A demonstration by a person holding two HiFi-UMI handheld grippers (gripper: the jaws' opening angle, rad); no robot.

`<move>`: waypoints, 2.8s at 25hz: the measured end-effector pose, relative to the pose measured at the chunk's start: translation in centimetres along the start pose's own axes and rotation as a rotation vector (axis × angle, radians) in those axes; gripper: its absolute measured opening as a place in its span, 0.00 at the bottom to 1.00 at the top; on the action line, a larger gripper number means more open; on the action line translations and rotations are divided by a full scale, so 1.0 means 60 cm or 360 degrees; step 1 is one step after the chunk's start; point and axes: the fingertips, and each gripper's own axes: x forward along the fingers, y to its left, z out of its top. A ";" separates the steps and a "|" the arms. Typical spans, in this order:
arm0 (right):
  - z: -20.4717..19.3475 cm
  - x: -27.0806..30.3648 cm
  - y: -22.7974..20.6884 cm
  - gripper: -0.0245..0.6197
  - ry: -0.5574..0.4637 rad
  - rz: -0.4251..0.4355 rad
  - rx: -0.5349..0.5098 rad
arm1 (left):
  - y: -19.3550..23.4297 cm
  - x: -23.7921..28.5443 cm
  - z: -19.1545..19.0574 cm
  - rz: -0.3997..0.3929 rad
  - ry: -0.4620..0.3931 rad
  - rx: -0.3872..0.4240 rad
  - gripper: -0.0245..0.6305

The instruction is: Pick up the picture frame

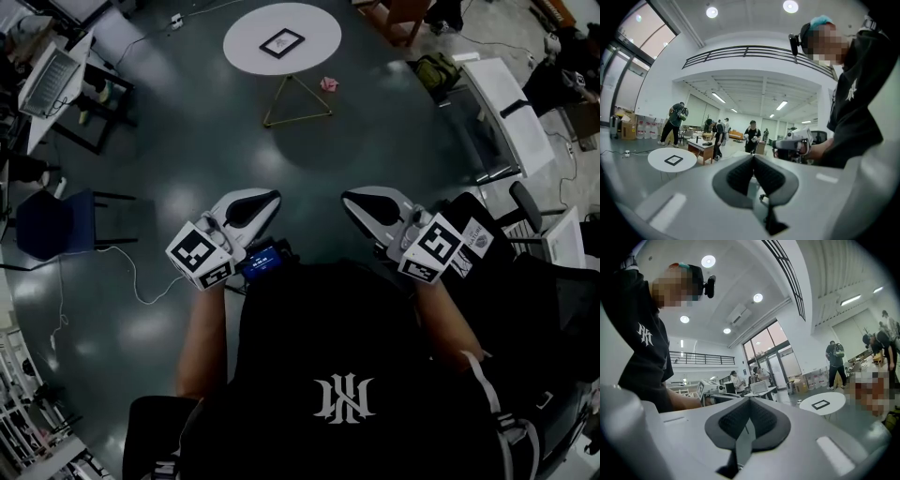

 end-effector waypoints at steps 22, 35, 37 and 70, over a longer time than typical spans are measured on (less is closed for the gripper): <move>-0.051 -0.174 -0.115 0.04 -0.0011 0.0036 0.0152 | -0.095 0.149 -0.030 0.0138 0.0087 -0.0073 0.04; -0.047 -0.228 -0.212 0.04 -0.0045 -0.0230 0.0218 | -0.015 0.252 -0.003 -0.0001 0.0006 -0.0219 0.04; -0.045 -0.231 -0.239 0.04 -0.0035 -0.0262 0.0235 | 0.014 0.261 -0.005 0.0039 -0.0009 -0.0254 0.04; 0.123 0.122 -0.657 0.04 0.0196 -0.0038 0.0013 | 0.544 0.375 0.120 0.0364 -0.0340 -0.0354 0.04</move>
